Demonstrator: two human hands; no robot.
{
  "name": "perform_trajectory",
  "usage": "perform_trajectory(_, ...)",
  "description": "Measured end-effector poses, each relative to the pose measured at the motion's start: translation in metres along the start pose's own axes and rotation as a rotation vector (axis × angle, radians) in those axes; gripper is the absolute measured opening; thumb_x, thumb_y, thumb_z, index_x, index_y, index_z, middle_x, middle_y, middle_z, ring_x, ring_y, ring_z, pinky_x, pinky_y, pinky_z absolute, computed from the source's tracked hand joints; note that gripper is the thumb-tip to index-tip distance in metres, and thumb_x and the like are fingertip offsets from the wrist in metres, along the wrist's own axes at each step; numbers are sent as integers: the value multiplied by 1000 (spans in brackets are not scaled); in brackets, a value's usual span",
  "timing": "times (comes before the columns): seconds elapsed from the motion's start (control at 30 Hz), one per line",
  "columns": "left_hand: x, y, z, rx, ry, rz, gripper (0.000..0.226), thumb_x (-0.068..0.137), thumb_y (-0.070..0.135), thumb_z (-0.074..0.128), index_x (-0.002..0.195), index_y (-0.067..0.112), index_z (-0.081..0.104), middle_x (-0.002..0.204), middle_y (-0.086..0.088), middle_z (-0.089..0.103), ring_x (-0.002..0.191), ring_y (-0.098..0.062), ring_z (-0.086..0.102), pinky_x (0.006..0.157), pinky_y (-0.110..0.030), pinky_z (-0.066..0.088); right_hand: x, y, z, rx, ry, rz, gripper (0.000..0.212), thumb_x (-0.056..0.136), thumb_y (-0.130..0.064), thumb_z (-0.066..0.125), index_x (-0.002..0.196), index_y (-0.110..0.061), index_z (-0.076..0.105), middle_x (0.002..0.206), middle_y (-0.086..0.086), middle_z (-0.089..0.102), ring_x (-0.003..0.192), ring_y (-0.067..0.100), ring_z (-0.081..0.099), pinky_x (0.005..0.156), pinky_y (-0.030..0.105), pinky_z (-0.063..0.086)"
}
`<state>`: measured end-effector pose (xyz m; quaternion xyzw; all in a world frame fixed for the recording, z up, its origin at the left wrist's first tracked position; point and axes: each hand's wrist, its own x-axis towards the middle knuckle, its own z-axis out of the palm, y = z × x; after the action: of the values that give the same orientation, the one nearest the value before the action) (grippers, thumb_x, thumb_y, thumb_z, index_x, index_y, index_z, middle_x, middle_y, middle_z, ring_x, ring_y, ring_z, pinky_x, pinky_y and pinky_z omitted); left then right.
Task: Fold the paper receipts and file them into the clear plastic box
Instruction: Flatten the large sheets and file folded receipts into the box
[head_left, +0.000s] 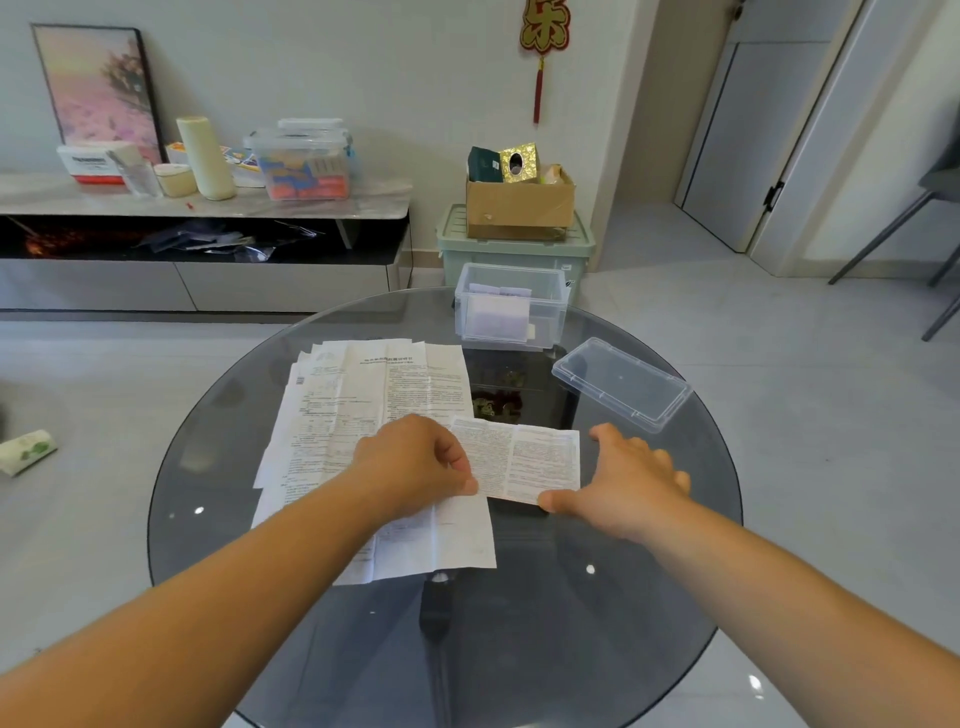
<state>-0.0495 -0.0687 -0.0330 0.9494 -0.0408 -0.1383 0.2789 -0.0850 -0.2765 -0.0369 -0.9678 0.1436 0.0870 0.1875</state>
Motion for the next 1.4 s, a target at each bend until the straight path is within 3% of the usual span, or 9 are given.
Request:
perform_trajectory(0.1,-2,-1,-8,-55,-21,-8,5,82,23,81,80,25,77,84,9,72,83,-11,65,77,-26,53,6,7,-2,60,-50,-2,88,71,-57,81,142,-34,35,133,-1,52,129,26,42,94,36,34)
perform_trajectory(0.23,-2,2,-7,-10,10,-20,5,82,25,81,83,24,77,87,7,71,83,-12,64,81,-28,52,13,16,-4,164,-119,-31,91,72,-34,87,145,-37,34,132,1,52,127,26,46,103,45,47)
perform_trajectory(0.37,0,4,-5,26,47,-16,15,80,27,83,91,24,74,98,6,68,89,-14,62,80,-26,48,2,12,-2,128,49,-259,65,81,-27,77,136,-36,45,125,-6,41,130,20,32,105,36,38)
perform_trajectory(0.5,1,7,-5,20,51,-19,28,78,25,85,102,25,69,115,3,61,101,-19,60,81,-24,46,-15,1,10,21,69,-596,35,95,-42,59,129,-35,58,132,-18,43,126,10,30,110,33,29)
perform_trajectory(0.83,3,19,-7,-546,-7,-82,30,85,11,78,104,26,62,116,-6,59,95,-29,68,72,-35,64,-16,8,15,-33,37,-656,39,95,-59,48,124,-36,63,143,-23,49,128,4,33,108,32,27)
perform_trajectory(0.97,-7,15,-4,-473,-54,9,8,94,22,68,95,26,74,104,-1,71,88,-21,71,78,-32,62,-14,10,14,-40,34,-660,55,86,-74,45,125,-37,58,135,-20,54,126,3,41,110,36,34)
perform_trajectory(1.1,-23,9,-1,-493,-95,-7,19,97,31,61,93,23,78,88,6,77,89,-20,73,90,-40,59,-13,14,16,-27,43,-665,79,77,-84,45,140,-36,47,136,-19,51,127,4,44,112,32,34)
perform_trajectory(1.3,-55,13,-1,-456,-173,76,4,93,32,67,94,35,66,94,10,75,93,-13,70,88,-29,58,-18,15,20,-19,112,-739,42,91,-57,50,123,-33,62,116,-17,63,101,4,46,81,24,46)
perform_trajectory(1.4,-55,2,4,19,-26,221,46,84,47,73,124,47,51,112,22,56,100,-4,58,92,-16,46,-20,15,19,0,145,-762,22,97,-37,54,113,-34,69,106,-14,68,95,9,52,71,24,46)
